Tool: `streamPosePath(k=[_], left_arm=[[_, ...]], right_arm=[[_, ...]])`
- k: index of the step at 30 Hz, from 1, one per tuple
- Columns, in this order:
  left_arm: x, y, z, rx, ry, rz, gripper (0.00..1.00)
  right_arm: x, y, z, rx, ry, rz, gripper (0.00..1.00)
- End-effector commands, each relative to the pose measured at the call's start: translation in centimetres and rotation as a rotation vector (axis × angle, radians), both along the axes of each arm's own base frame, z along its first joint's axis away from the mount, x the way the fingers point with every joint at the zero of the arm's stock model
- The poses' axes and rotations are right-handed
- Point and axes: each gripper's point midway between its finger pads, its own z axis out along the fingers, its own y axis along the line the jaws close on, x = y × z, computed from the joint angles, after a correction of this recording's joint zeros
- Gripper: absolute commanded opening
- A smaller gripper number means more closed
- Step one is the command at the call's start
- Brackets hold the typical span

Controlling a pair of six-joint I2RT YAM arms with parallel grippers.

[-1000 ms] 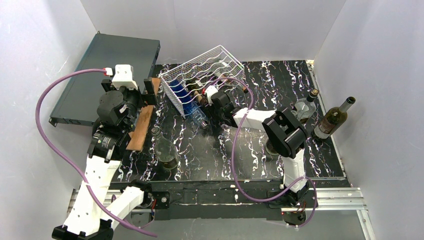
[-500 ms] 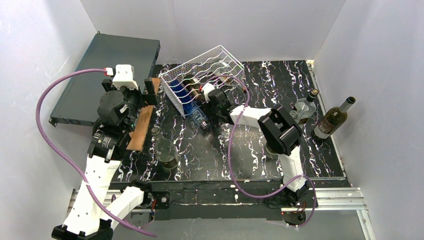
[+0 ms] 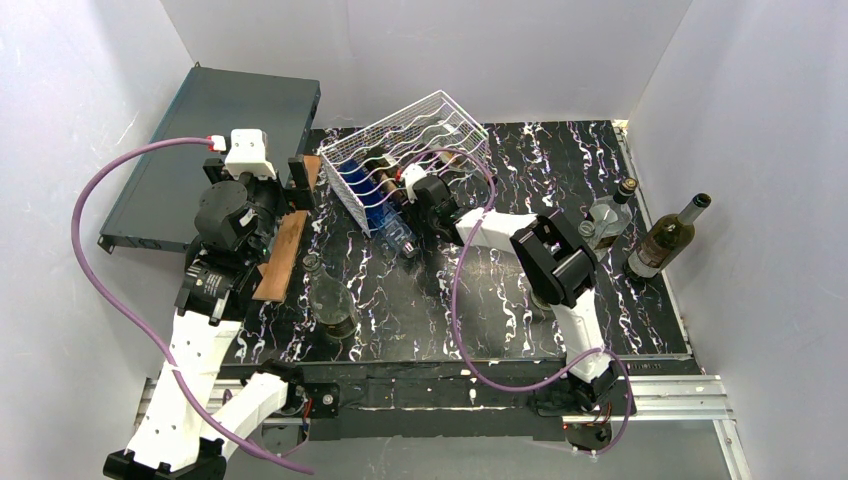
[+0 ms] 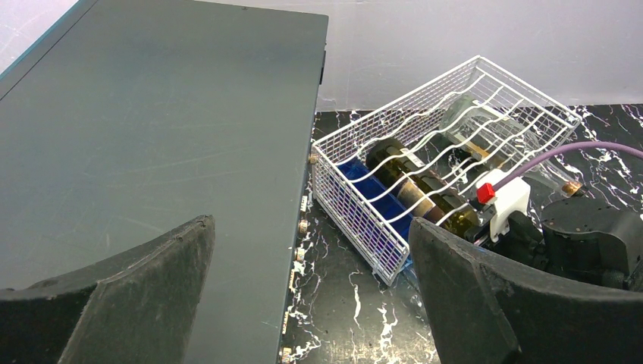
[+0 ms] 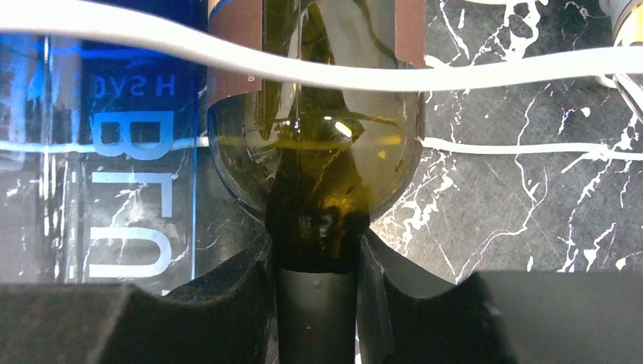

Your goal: Put the wine bottle on the wine rack

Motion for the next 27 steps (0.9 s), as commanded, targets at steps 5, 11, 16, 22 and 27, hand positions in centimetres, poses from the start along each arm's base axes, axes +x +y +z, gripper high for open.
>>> streamPosePath(k=[5,11,16,22,27], left_arm=[[-0.1,0.2,0.6,-0.010,-0.023,0.013,0.99],[-0.2,0.1,0.7,-0.011,-0.025,0.007,0.99],[-0.2,0.0,0.7,-0.011,-0.023,0.002,0.99],[-0.2,-0.1,0.8,-0.012,-0.022,-0.007,0.99],[-0.2,0.0,0.8,-0.012,-0.025,-0.003,0.99]], right_arm=[[3.5,3.1,7.3,0.155,-0.180,0.005,0.01],[3.5,3.3,6.9,0.131,-0.159,0.023,0.01],[2.9,2.7,6.1,0.107,-0.138,0.025,0.19],[2.4,2.4,5.8,0.103,-0.130,0.029,0.44],[2.2,2.3,5.8,0.105,-0.126,0.029,0.68]])
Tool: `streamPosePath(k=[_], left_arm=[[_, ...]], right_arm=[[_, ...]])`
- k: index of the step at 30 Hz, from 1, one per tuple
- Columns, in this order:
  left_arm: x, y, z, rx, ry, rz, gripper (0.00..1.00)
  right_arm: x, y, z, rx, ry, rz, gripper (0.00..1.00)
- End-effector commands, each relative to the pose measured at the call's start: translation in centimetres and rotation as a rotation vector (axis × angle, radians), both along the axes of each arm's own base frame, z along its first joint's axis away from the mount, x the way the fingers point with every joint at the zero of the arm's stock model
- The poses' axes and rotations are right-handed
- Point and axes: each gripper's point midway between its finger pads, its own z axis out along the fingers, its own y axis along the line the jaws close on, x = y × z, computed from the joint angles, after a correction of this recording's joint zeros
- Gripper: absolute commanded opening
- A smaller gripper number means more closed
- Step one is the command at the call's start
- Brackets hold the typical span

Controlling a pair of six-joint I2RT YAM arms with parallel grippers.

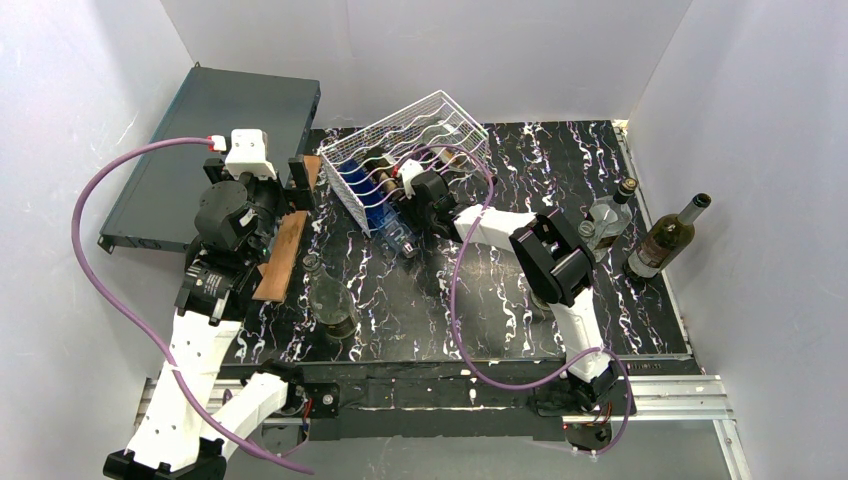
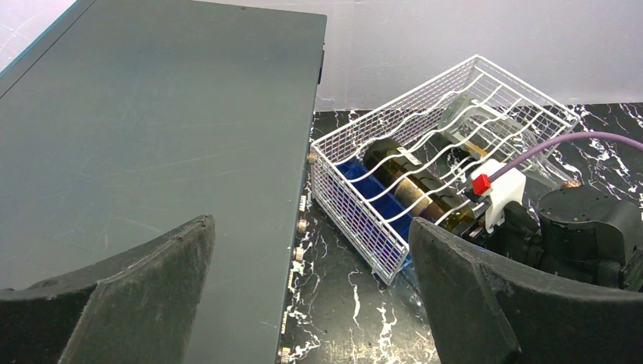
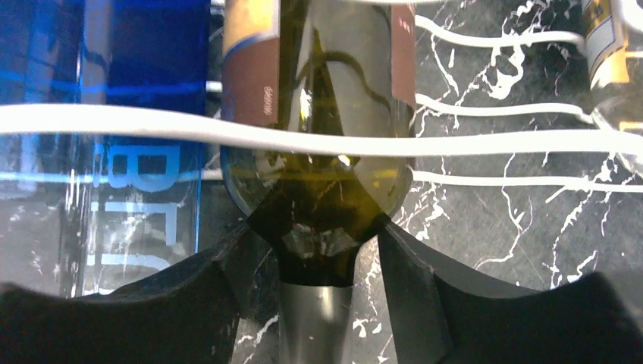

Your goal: Put the wine bottle on the wine rack

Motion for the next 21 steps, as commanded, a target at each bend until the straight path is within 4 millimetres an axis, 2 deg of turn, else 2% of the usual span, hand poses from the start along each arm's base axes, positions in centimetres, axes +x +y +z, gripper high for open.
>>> streamPosePath(k=[1,6,12,13,19,21], left_arm=[[-0.3,0.1,0.8,-0.012,-0.026,0.001,0.99],[-0.3,0.0,0.9,-0.012,-0.027,0.000,0.99],[-0.3,0.0,0.9,-0.012,-0.027,0.000,0.99],[-0.3,0.0,0.9,-0.012,-0.028,-0.002,0.99],[-0.3,0.0,0.9,-0.013,-0.029,-0.004,0.99],[-0.3,0.0,0.9,-0.013,-0.029,-0.004,0.99]], right_arm=[[1.3,1.4,5.3,0.107,-0.111,0.008,0.71],[1.0,0.9,5.7,0.110,-0.112,0.000,0.76],[0.3,-0.2,7.1,0.114,-0.120,-0.026,0.78],[-0.2,-1.0,7.9,0.111,-0.115,-0.048,0.78],[-1.7,-3.0,10.0,0.090,-0.084,-0.095,0.79],[-2.4,-3.7,11.3,0.097,-0.084,-0.100,0.80]])
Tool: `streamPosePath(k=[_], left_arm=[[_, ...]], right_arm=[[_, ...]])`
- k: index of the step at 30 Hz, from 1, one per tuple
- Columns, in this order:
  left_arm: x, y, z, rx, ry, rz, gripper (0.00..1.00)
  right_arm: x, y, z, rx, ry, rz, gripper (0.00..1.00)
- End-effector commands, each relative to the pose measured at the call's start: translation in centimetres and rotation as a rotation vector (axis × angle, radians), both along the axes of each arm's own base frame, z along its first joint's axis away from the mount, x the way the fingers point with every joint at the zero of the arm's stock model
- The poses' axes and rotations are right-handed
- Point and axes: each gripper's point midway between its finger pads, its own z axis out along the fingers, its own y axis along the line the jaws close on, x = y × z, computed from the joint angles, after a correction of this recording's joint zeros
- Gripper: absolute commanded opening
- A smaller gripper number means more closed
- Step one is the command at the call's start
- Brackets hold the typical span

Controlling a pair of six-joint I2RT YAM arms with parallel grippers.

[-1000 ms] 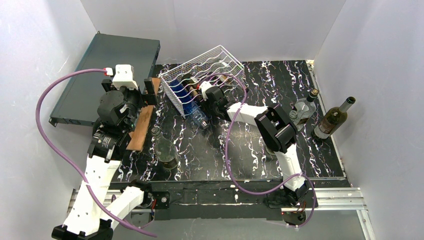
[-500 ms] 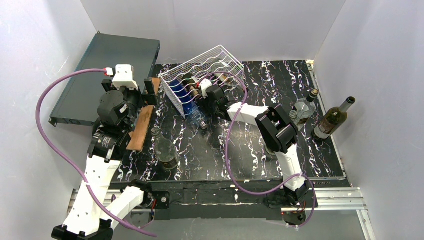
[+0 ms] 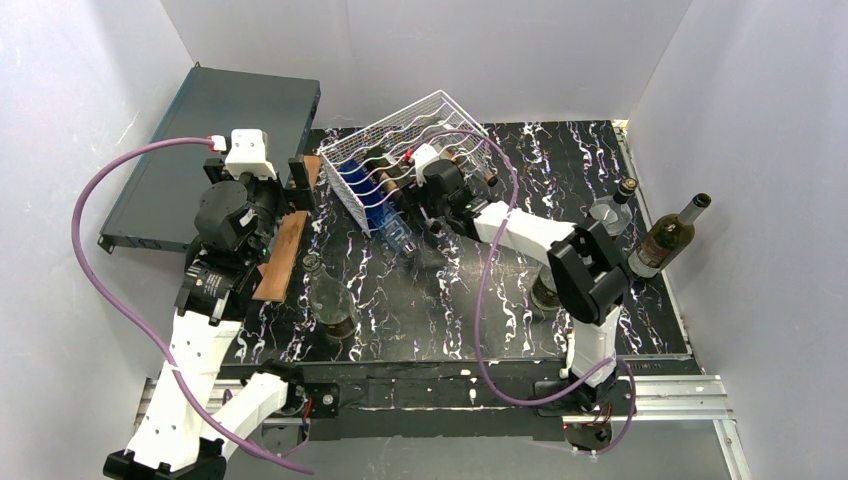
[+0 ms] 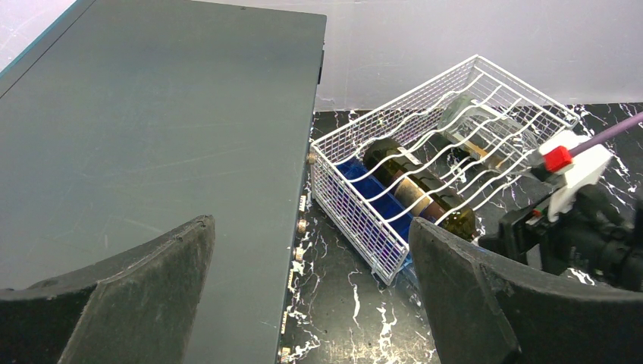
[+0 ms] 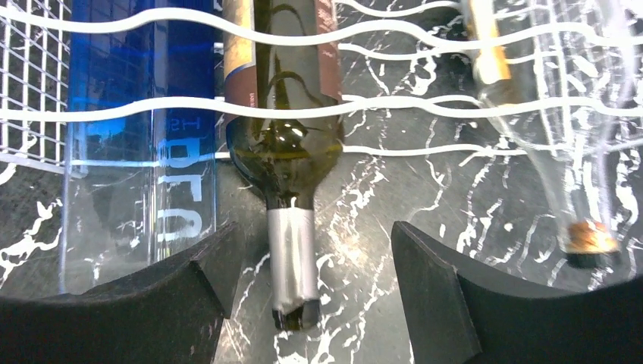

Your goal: Put the wine bottle on the wine rack

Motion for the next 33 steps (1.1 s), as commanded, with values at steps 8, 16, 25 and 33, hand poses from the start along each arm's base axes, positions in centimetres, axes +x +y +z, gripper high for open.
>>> streamPosePath(k=[8,16,25,33], left_arm=[[-0.4,0.0,1.0,-0.014,-0.035,-0.004,0.99],[-0.5,-0.1,1.1,-0.019,-0.041,-0.008,0.99],[-0.6,-0.4,1.2,-0.025,-0.047,-0.020,0.99],[-0.6,-0.7,1.2,-0.025,-0.045,-0.031,1.00]], right_arm=[[-6.0,-4.1,12.7,0.141,-0.023,-0.001,0.82],[-11.5,-11.7,21.7,0.183,-0.080,-0.125,0.88],[-16.9,-21.3,27.0,0.182,-0.102,-0.377,0.98],[-20.6,-26.1,24.5,0.135,0.010,-0.544,0.98]])
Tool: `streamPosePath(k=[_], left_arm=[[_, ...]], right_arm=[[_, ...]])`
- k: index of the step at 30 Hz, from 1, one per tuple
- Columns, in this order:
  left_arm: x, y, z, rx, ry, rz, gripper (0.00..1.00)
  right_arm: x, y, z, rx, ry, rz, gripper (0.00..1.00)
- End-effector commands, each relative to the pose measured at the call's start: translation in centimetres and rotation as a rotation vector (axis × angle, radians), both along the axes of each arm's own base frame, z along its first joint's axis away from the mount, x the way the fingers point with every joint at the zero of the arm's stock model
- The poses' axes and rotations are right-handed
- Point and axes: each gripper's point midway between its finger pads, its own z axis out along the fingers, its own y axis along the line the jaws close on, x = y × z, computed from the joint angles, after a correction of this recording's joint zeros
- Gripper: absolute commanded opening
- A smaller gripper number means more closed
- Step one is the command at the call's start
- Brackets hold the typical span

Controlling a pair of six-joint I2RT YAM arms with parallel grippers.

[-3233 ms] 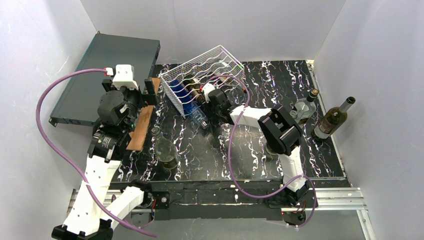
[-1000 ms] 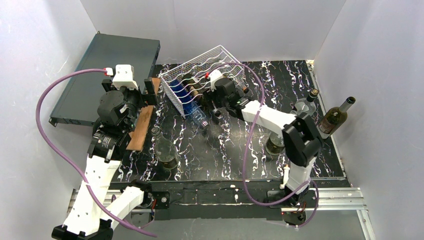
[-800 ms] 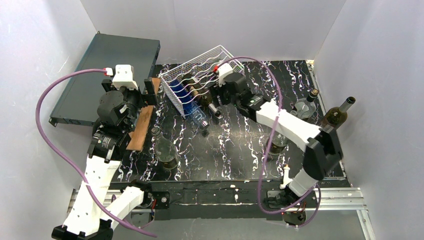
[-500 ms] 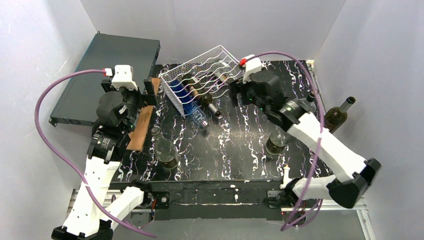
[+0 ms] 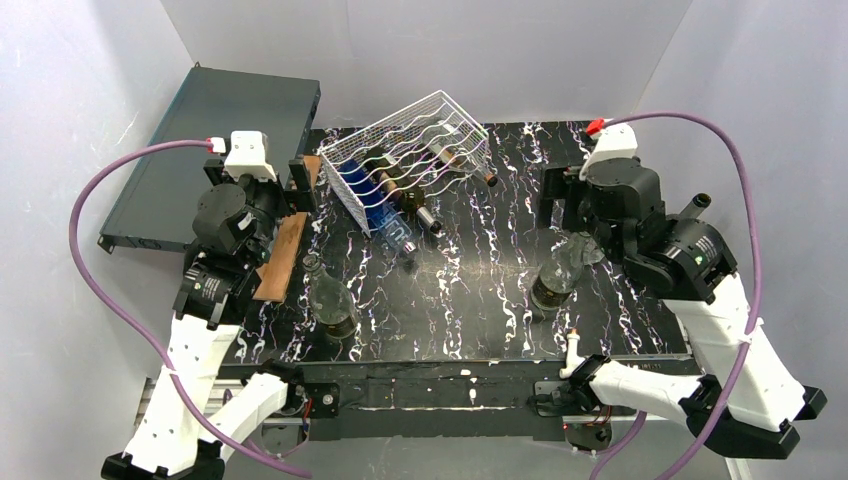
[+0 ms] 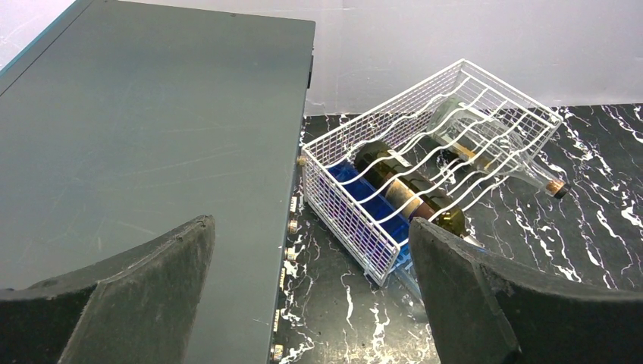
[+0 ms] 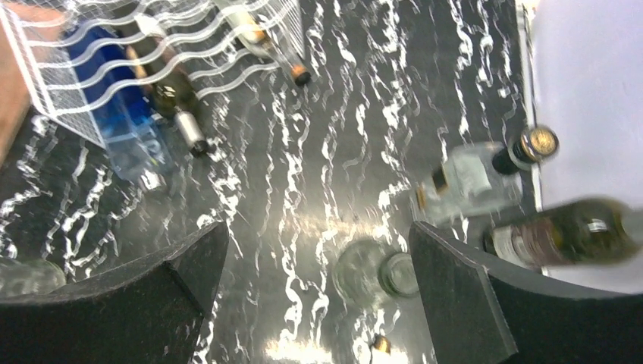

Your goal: Put the wine bottle on the wine rack

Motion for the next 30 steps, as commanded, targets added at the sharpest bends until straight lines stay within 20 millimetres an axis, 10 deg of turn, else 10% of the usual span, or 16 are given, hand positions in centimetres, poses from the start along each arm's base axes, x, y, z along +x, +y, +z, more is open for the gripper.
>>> streamPosePath(k=[1,30], left_arm=[[-0.3,-0.1,0.8,-0.017,-0.033,-0.006,0.99],[-0.3,-0.2,0.9,-0.012,-0.038,-0.003,0.99]], right_arm=[[-2.3,-3.1,-3.4,-0.054,0.128,-0.112,0.98],[-0.8,-4.5,-10.4,-0.138,0.217,-0.325,0.86]])
